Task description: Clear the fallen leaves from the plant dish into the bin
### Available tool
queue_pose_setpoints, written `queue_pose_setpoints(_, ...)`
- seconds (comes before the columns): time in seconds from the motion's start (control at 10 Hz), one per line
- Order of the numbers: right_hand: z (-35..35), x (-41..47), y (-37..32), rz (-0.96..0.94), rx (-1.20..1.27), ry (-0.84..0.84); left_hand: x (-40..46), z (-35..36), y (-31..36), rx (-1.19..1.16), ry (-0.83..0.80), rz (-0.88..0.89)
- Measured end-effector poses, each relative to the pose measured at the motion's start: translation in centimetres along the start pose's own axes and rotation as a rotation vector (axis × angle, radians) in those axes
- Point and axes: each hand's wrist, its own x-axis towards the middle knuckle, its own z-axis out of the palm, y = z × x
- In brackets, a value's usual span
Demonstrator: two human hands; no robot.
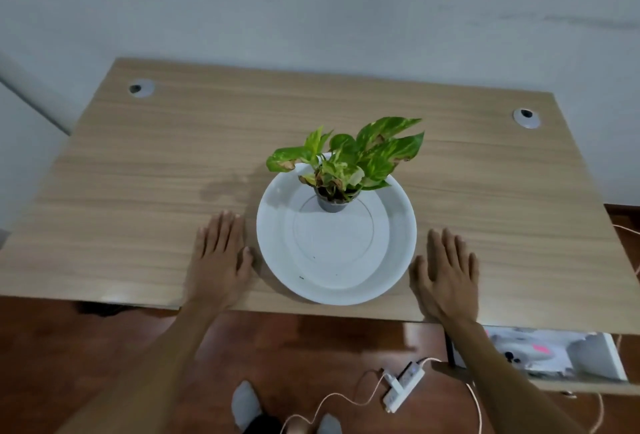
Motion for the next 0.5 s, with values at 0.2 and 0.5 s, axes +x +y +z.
queue_pose_setpoints(0.2,0.0,-0.3,-0.4,0.038,-0.042,-0.001,-0.1,0.3,-0.1,-0.016,0.003,-0.003)
queue_pose_setpoints(0.5,-1.2,0.0,0.1,0.079,0.266,0.033,-0.2,0.4,0.0,-0.013,0.029,-0.007)
